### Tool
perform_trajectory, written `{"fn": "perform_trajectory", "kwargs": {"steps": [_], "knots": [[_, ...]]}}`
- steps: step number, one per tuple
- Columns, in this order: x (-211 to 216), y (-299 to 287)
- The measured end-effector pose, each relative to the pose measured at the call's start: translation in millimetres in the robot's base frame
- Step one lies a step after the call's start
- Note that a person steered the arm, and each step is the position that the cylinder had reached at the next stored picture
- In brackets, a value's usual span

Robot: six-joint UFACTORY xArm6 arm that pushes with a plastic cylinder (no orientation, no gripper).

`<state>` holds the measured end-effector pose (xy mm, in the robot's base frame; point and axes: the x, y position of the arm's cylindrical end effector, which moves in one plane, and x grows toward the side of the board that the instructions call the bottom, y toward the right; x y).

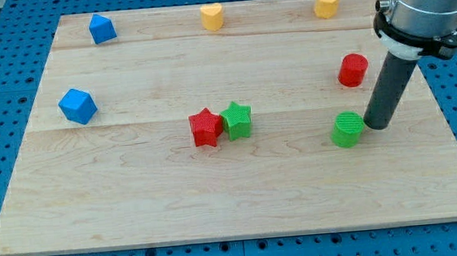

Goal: Place the green circle bellow the green star

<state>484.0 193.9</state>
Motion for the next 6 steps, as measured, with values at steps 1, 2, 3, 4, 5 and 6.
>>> {"fn": "perform_trajectory", "kwargs": {"steps": [1, 2, 3, 4, 5, 6], "knots": [[3.0, -0.4], [3.6, -19.1], [4.9, -43.6], [5.6, -51.8], [6.6, -56.8], [15.7, -60.5]]}}
